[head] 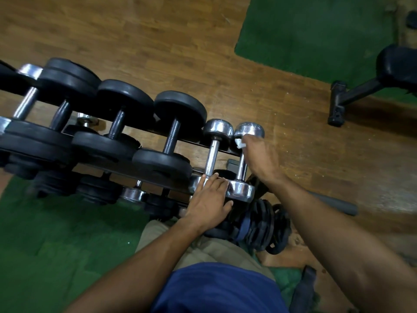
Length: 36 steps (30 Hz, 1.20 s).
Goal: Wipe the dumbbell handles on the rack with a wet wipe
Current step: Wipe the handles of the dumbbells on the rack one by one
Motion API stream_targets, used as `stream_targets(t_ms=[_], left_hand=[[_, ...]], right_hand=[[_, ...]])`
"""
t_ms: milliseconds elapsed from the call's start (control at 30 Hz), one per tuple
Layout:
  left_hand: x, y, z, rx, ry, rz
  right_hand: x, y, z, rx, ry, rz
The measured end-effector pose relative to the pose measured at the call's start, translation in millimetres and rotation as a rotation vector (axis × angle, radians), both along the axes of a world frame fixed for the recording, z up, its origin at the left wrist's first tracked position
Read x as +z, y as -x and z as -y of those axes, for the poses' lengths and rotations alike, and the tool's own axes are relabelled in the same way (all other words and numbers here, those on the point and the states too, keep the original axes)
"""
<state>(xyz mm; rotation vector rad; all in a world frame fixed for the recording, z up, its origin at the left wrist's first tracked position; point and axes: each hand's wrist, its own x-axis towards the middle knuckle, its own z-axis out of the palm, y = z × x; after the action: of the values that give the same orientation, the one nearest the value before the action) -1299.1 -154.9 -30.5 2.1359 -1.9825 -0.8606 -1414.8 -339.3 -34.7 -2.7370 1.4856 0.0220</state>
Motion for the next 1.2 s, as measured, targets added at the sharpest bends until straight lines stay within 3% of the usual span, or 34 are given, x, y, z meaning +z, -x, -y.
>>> stream_targets(t_ms=[133, 367, 633, 800, 1000, 1200], left_hand=[[0, -2, -3, -0.019, 0.002, -0.004], [-10, -13, -9, -0.081, 0.031, -0.007], [-15, -12, -11, -0.076, 0.063, -0.001], [-14, -13, -10, -0.102, 0.047, 0.002], [-11, -13, -10, -0.127, 0.031, 0.017], [-5, -16, -12, -0.144, -0.005, 0.007]], right_hand=[[-7, -12, 12, 0.371, -0.042, -0.339], [-1, -51, 16, 0.552, -0.248, -0.810], [-14, -56, 7, 0.532, -0.663, -0.940], [-11, -47, 6, 0.407, -0.853, -0.759], [1, -15, 7, 0.023, -1.185, -0.141], [3, 7, -8, -0.208, -1.105, 0.206]])
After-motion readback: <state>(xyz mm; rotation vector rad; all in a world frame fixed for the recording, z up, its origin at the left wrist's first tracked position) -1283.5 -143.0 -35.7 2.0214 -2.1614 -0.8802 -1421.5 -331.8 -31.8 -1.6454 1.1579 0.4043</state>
